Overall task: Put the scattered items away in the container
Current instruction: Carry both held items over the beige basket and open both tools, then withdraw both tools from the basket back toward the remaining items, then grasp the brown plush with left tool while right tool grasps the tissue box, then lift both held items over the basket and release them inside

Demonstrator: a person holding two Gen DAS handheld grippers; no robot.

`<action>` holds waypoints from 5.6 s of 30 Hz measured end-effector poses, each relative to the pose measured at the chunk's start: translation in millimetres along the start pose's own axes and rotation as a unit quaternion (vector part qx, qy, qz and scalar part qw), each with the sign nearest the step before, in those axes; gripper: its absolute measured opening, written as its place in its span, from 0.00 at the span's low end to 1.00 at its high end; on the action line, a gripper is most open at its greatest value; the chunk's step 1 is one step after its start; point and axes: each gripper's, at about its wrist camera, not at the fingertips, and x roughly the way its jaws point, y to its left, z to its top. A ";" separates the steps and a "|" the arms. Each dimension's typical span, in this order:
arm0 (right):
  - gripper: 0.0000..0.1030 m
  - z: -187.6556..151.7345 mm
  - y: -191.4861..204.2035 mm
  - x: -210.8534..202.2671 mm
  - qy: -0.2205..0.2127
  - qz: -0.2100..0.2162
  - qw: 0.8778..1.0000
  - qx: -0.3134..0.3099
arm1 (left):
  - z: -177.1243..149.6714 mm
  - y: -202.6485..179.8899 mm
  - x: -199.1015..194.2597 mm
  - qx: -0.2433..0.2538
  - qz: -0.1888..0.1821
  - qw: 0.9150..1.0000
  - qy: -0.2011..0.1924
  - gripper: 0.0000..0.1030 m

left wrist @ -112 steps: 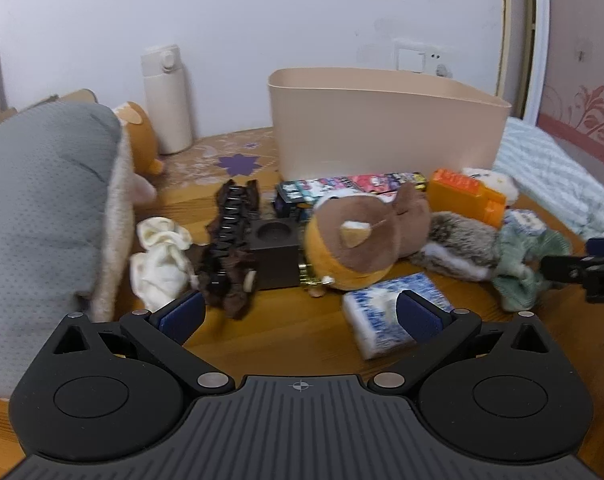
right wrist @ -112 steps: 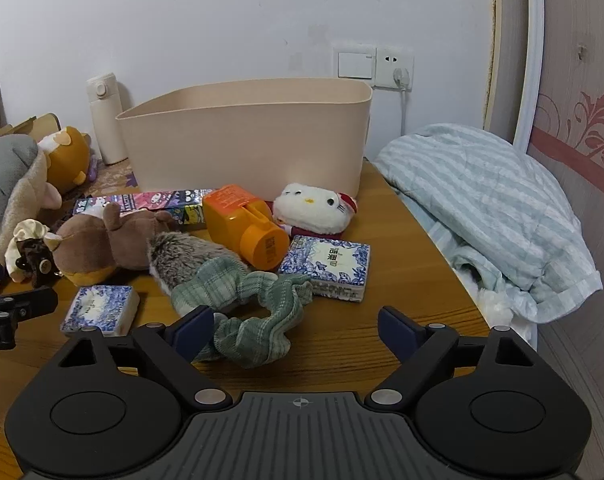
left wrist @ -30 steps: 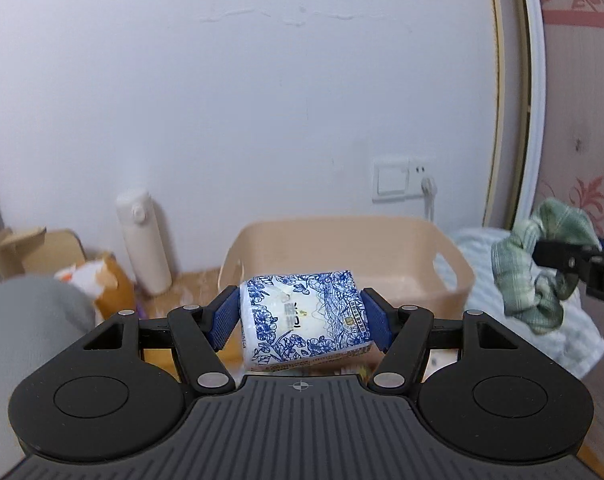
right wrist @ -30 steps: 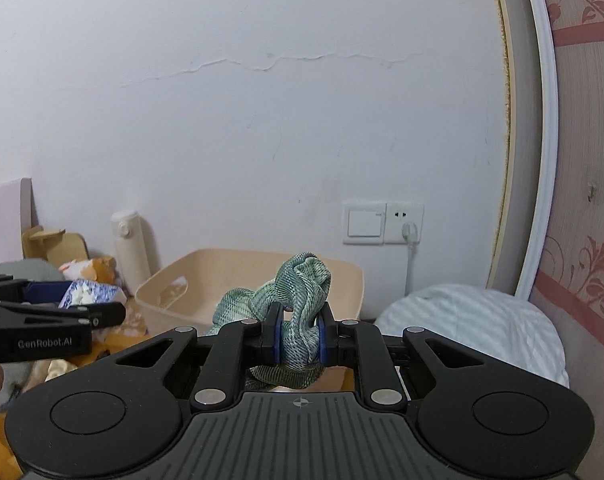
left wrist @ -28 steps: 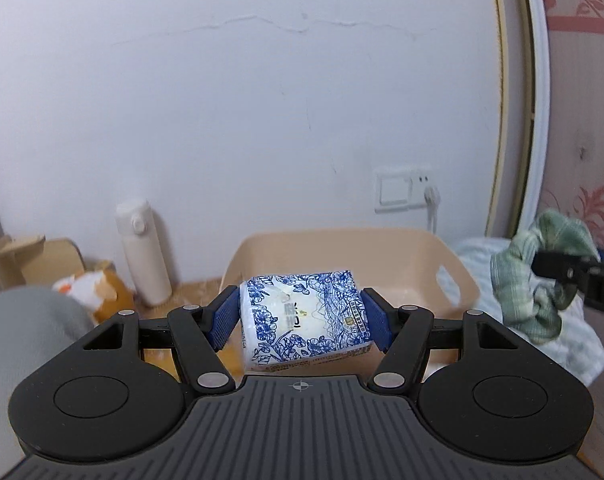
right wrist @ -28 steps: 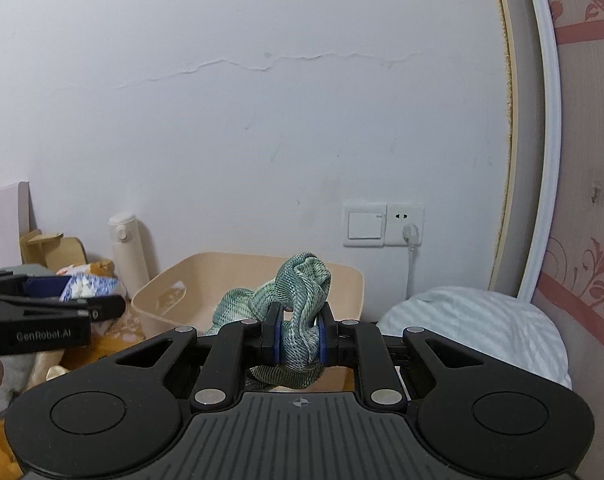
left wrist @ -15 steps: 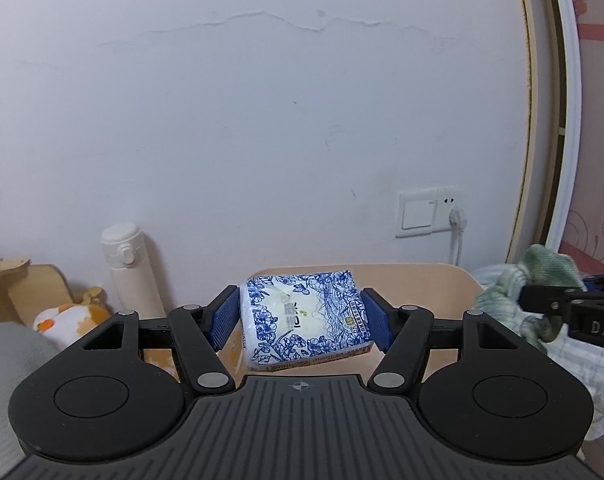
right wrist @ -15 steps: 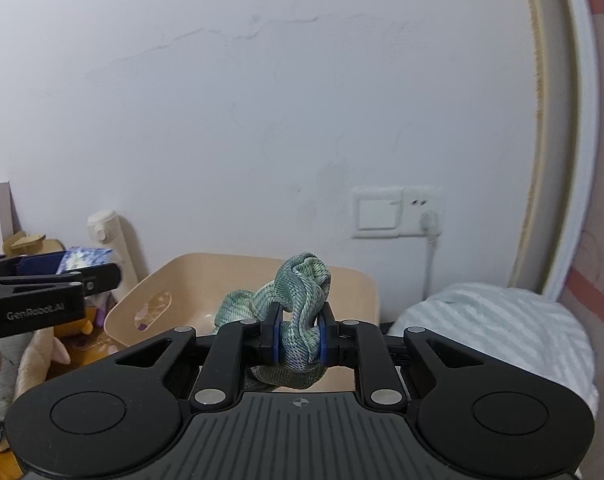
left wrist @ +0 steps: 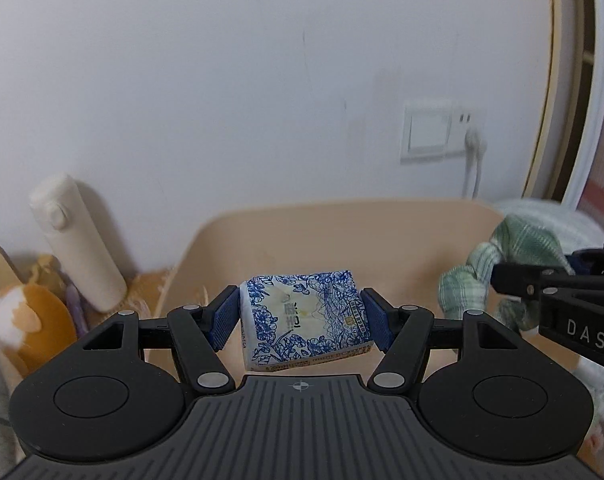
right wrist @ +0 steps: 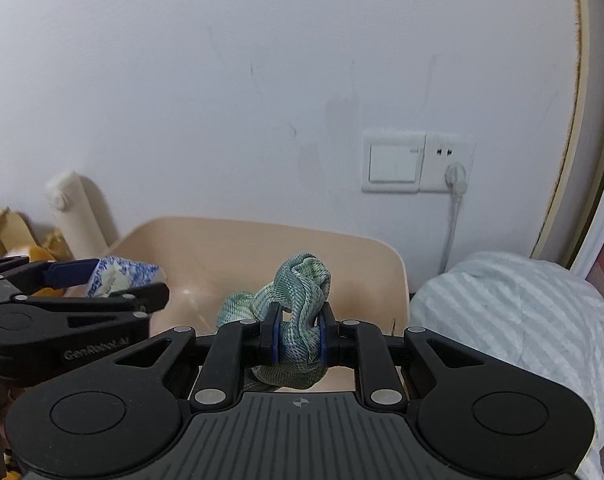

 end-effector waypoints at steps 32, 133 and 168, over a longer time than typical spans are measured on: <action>1.00 -40.5 30.2 -114.9 -0.123 0.007 0.988 -0.093 | -43.1 16.0 -110.7 0.020 -0.044 0.997 -0.066 0.92; 0.62 -190.4 -1.5 -30.1 0.036 -0.040 0.998 0.015 | -200.0 12.4 -55.4 0.113 -0.095 0.989 -0.027 0.67; 0.58 -152.2 17.1 -134.9 -0.077 -0.008 0.997 -0.018 | -174.4 51.3 -146.8 0.005 -0.113 0.987 -0.116 0.65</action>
